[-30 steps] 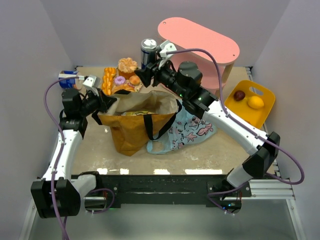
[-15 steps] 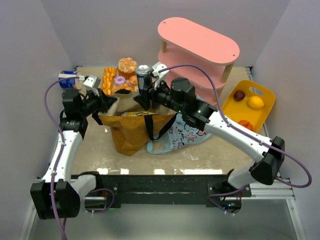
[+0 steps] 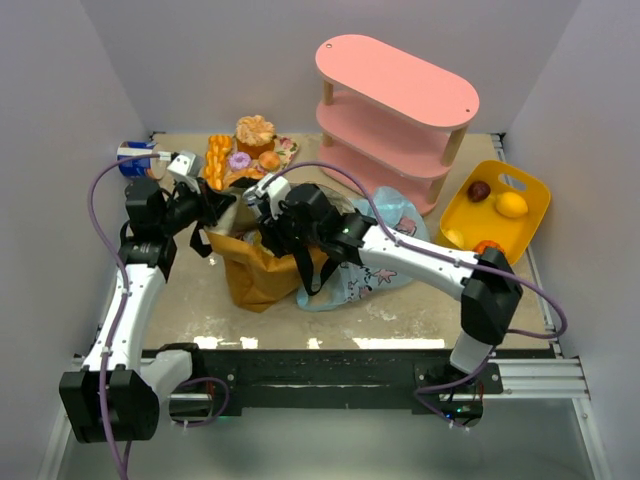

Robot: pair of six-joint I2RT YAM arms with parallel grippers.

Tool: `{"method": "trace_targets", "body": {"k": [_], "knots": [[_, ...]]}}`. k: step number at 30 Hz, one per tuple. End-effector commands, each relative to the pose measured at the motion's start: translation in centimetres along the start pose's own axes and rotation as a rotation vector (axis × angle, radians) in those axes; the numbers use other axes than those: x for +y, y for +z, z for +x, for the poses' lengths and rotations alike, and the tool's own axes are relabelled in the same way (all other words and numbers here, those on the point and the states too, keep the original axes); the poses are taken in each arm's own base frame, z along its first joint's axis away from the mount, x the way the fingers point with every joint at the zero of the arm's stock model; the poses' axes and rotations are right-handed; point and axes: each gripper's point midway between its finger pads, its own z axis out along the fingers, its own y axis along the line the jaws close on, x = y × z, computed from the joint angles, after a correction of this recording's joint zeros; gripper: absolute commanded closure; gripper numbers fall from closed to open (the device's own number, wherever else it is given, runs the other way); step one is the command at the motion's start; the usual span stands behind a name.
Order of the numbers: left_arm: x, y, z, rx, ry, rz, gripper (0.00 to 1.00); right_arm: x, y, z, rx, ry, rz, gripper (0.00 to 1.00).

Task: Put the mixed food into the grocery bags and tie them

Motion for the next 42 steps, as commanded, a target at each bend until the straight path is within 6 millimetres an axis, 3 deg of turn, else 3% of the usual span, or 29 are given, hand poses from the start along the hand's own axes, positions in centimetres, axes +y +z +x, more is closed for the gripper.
{"method": "trace_targets", "body": {"k": [1,7,13,18,22,26,30,33,34,36,37,38,42], "knots": [[-0.5,-0.2,-0.4,-0.018,0.018,0.009,1.0,-1.7,-0.4,-3.3,-0.024,-0.053,0.085,1.0],[-1.3,-0.1,-0.4,-0.019,0.028,0.03,1.0,-3.7,-0.1,-4.0,-0.018,-0.039,0.123,1.0],[-1.2,-0.2,-0.6,-0.022,0.033,0.02,1.0,-4.5,0.8,0.4,0.103,-0.084,0.127,1.0],[-1.1,-0.2,-0.6,-0.023,0.036,0.012,1.0,-3.0,0.8,4.8,0.214,-0.067,0.062,1.0],[-1.0,-0.2,-0.5,-0.021,0.033,0.01,1.0,-1.0,0.8,5.8,0.224,-0.039,0.018,1.0],[-0.9,-0.1,-0.4,-0.017,0.032,0.008,1.0,-0.1,2.0,7.4,0.267,-0.03,-0.012,1.0],[-0.7,-0.1,-0.3,-0.015,0.032,-0.001,1.0,0.1,3.5,8.2,0.3,-0.023,-0.022,0.89],[-0.6,-0.1,-0.2,-0.011,0.034,-0.005,1.0,-0.5,3.6,8.2,0.317,-0.041,0.009,0.73],[-0.6,-0.1,-0.1,-0.009,0.03,-0.007,1.0,-0.9,3.3,8.3,0.325,-0.058,0.028,0.63],[-0.7,0.0,-0.2,-0.01,0.033,-0.004,1.0,-1.1,2.5,6.8,0.293,-0.066,0.039,0.48],[-0.7,0.0,-0.3,-0.011,0.033,-0.002,1.0,-1.3,2.1,6.2,0.275,-0.074,0.049,0.34],[-0.8,0.0,-0.2,-0.009,0.033,0.003,1.0,-1.2,1.8,5.6,0.262,-0.076,0.047,0.27],[-0.7,0.0,-0.1,-0.005,0.03,0.004,1.0,-0.7,0.3,3.3,0.209,-0.074,0.028,0.08]]}}
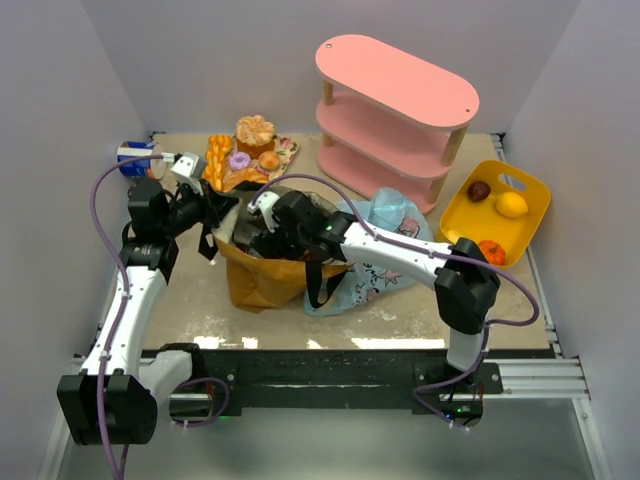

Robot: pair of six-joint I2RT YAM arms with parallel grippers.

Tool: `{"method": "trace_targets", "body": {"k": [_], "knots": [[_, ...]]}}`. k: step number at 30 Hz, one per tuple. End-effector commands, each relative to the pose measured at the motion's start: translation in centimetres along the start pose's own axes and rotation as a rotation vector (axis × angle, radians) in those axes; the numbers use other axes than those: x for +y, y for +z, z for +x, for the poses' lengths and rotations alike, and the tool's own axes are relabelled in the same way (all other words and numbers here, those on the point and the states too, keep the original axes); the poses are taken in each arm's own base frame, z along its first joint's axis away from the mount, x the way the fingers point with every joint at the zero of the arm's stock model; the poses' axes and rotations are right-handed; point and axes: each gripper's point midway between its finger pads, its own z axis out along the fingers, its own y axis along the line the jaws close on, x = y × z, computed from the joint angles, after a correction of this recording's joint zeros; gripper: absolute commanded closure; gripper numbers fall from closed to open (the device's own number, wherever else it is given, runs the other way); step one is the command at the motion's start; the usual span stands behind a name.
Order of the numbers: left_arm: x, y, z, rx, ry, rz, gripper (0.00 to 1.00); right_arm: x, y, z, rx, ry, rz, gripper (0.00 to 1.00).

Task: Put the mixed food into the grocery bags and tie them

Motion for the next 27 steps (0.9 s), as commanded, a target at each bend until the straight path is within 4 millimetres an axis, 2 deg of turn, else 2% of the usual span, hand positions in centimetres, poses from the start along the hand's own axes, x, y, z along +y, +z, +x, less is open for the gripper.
{"method": "trace_targets", "body": {"k": [1,6,10,11,13,14,15,16,17,18,20,22,23,24,27], "knots": [[0.2,0.0,-0.3,-0.015,0.026,-0.008,1.0,0.1,-4.3,-4.0,-0.103,-0.013,0.0,0.03],[0.3,0.1,-0.1,-0.011,0.024,-0.013,1.0,0.4,-7.2,-5.9,-0.161,-0.008,-0.02,0.01],[0.4,0.1,-0.2,-0.01,0.026,-0.018,1.0,0.7,-11.6,-7.9,-0.244,0.043,-0.03,0.03],[0.5,0.0,-0.2,-0.012,0.027,-0.024,1.0,1.1,-14.1,-8.6,-0.293,0.05,-0.056,0.03],[0.5,0.0,-0.3,-0.012,0.028,-0.03,1.0,1.1,-16.4,-9.2,-0.347,0.075,-0.063,0.03],[0.7,0.0,-0.2,-0.011,0.028,-0.039,1.0,0.8,-18.9,-9.2,-0.396,0.085,-0.053,0.03],[0.8,0.0,-0.3,-0.011,0.031,-0.042,1.0,0.5,-19.8,-9.3,-0.425,0.115,-0.034,0.04],[0.9,0.0,-0.2,-0.009,0.029,-0.047,1.0,0.0,-20.9,-9.1,-0.452,0.133,-0.012,0.04],[1.1,0.0,-0.1,-0.005,0.027,-0.057,1.0,-0.6,-20.7,-7.7,-0.439,0.146,0.02,0.04],[1.2,0.0,-0.3,-0.005,0.038,-0.063,1.0,-1.2,-22.3,-7.4,-0.472,0.169,0.045,0.03],[1.4,-0.2,-0.3,-0.002,0.037,-0.082,1.0,-4.4,-22.2,-5.5,-0.432,0.231,0.152,0.04],[1.4,-0.2,-0.4,-0.02,0.043,-0.082,1.0,-6.0,-21.6,-3.4,-0.361,0.306,0.148,0.05],[1.4,-0.2,-0.4,-0.021,0.043,-0.084,1.0,-8.0,-21.8,-2.8,-0.364,0.353,0.181,0.05],[1.5,-0.2,-0.3,-0.019,0.042,-0.086,1.0,-8.6,-22.6,-3.1,-0.409,0.37,0.187,0.05],[1.4,-0.2,-0.5,-0.022,0.051,-0.091,1.0,-10.9,-23.0,-2.2,-0.438,0.42,0.234,0.04]]}}
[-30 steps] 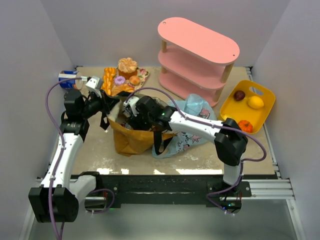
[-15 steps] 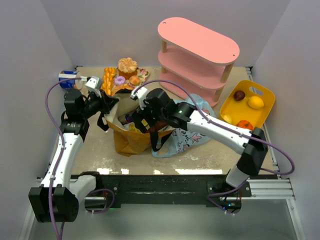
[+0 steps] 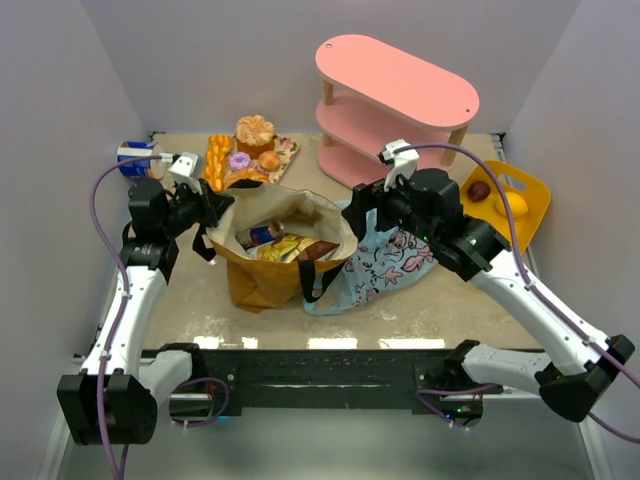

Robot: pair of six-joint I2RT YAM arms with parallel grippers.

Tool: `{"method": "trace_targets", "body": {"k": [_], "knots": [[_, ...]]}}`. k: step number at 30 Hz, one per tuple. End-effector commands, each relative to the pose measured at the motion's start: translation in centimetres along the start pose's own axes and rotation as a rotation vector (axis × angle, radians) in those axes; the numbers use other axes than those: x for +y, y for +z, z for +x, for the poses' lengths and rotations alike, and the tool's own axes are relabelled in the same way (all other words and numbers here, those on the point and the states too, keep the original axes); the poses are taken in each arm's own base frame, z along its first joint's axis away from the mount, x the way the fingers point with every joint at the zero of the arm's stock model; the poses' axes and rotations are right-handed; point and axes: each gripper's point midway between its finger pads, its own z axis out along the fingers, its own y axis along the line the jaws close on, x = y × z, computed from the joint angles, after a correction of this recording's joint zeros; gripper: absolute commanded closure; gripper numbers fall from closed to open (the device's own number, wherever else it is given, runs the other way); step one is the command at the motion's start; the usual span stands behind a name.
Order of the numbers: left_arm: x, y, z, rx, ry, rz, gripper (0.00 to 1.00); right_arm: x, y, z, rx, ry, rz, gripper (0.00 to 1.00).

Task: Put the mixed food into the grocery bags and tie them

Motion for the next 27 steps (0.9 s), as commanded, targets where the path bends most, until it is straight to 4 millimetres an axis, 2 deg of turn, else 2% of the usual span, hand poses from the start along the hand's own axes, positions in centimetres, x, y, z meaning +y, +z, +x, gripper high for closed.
{"method": "trace_targets", "body": {"k": [1,3,5,12,18,22,24,25,27], "knots": [[0.3,-0.3,-0.8,-0.036,0.05,-0.039,1.0,-3.2,0.6,2.7,0.044,0.101,0.073,0.03],[0.8,-0.4,-0.8,-0.04,0.066,-0.07,1.0,-3.5,0.9,2.2,0.008,0.134,0.062,0.03],[1.2,-0.6,-1.2,-0.058,0.079,-0.098,1.0,-2.9,1.4,2.9,0.023,0.145,0.017,0.03],[2.6,-1.6,-1.7,-0.066,0.015,-0.217,1.0,-1.3,1.7,3.1,0.014,0.184,-0.072,0.03],[2.8,-1.6,-1.3,-0.043,-0.031,-0.236,1.0,-1.8,2.6,5.1,0.04,0.2,-0.055,0.06],[2.7,-1.8,-1.8,-0.054,-0.027,-0.237,1.0,-2.0,3.2,6.4,0.056,0.2,-0.056,0.09],[2.7,-1.8,-1.6,-0.049,-0.03,-0.24,1.0,-1.4,3.8,5.9,0.026,0.21,-0.092,0.15],[2.9,-1.9,-1.7,-0.049,-0.024,-0.249,1.0,-1.2,4.4,6.6,0.044,0.215,-0.106,0.19],[3.3,-2.0,-1.8,-0.05,-0.002,-0.269,1.0,0.0,5.1,6.9,0.048,0.206,-0.181,0.38]]}}
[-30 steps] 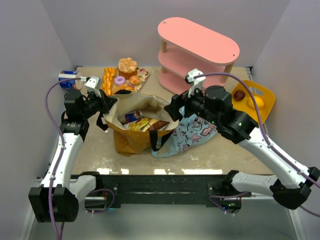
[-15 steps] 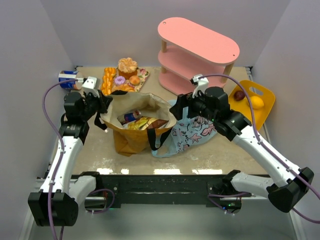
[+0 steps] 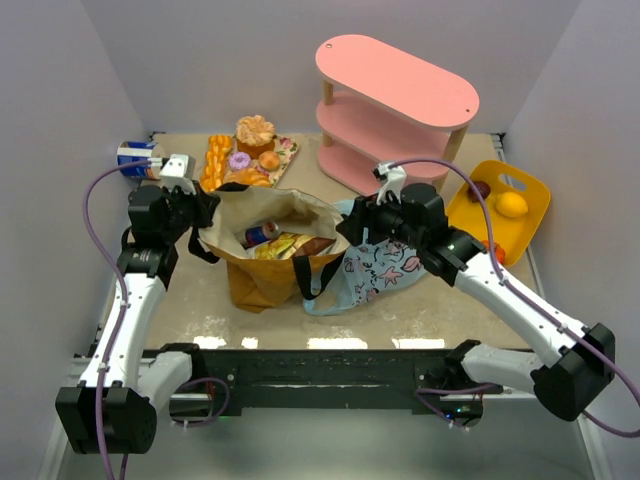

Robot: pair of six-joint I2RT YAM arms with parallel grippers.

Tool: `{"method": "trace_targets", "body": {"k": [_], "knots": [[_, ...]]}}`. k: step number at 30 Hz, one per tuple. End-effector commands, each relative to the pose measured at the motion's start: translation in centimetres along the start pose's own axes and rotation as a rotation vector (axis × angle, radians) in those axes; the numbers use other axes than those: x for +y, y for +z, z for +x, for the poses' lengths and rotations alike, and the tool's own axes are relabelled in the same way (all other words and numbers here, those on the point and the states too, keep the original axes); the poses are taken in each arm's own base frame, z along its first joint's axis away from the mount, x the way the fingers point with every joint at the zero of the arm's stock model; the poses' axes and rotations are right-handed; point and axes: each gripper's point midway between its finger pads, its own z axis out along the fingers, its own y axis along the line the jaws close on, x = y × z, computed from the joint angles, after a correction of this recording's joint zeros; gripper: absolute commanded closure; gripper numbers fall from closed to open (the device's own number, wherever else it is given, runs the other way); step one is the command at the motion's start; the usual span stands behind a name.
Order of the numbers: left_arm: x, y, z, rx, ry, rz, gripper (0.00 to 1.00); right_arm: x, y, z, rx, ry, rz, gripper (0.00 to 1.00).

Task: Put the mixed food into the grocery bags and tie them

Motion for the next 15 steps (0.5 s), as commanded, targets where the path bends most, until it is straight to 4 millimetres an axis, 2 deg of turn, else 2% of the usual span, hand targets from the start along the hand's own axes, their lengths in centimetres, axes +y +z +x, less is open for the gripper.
{"method": "trace_targets", "body": {"k": [1,2,4,5,6,7,8,9,10,12,14,15], "knots": [[0.9,-0.6,-2.0,-0.048,0.031,-0.07,1.0,2.2,2.3,0.0,-0.022,-0.005,-0.148,0.44],[1.2,-0.7,-2.3,-0.053,0.038,-0.084,1.0,2.8,2.5,0.4,-0.015,-0.014,-0.175,0.56],[1.5,-0.9,-2.5,-0.057,0.04,-0.108,1.0,3.6,2.7,0.4,-0.029,-0.028,-0.196,0.69],[1.6,-1.0,-2.7,-0.068,0.034,-0.118,1.0,4.8,2.6,0.6,-0.03,-0.039,-0.218,0.81],[1.7,-1.5,-3.2,-0.088,0.032,-0.132,1.0,5.2,2.5,0.4,-0.041,-0.048,-0.212,0.87],[2.1,-1.8,-3.6,-0.104,0.028,-0.162,1.0,7.1,2.2,0.1,-0.05,-0.064,-0.244,0.93],[2.3,-2.1,-4.0,-0.118,0.023,-0.179,1.0,8.0,1.9,-0.1,-0.055,-0.073,-0.254,1.0],[2.3,-2.8,-4.8,-0.144,0.023,-0.195,1.0,8.7,1.9,-0.3,-0.067,-0.079,-0.247,1.0],[2.7,-3.3,-5.3,-0.162,0.02,-0.23,1.0,10.9,1.4,-0.6,-0.075,-0.093,-0.29,1.0],[3.0,-4.8,-6.6,-0.211,0.014,-0.277,1.0,12.6,1.4,-0.5,-0.073,-0.082,-0.318,1.0],[4.2,-6.3,-7.6,-0.247,0.02,-0.365,1.0,14.2,1.5,-0.2,-0.066,-0.068,-0.339,1.0],[4.4,-7.3,-8.0,-0.268,0.026,-0.396,1.0,14.9,1.4,-0.7,-0.073,-0.063,-0.348,1.0]]}}
